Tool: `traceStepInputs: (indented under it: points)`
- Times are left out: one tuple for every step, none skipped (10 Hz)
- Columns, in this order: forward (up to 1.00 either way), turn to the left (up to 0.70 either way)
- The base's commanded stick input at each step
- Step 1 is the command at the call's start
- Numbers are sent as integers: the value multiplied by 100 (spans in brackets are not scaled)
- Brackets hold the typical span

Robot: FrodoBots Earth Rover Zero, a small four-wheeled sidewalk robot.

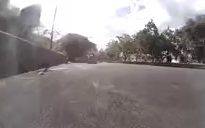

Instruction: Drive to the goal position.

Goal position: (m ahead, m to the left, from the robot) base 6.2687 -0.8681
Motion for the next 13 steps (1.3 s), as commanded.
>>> traceStepInputs:
  points:
    - [70,0]
    - [70,0]
    - [70,0]
    - [70,0]
    - [70,0]
    - [70,0]
    - [70,0]
    - [70,0]
    - [70,0]
    - [70,0]
    - [70,0]
    - [70,0]
    - [70,0]
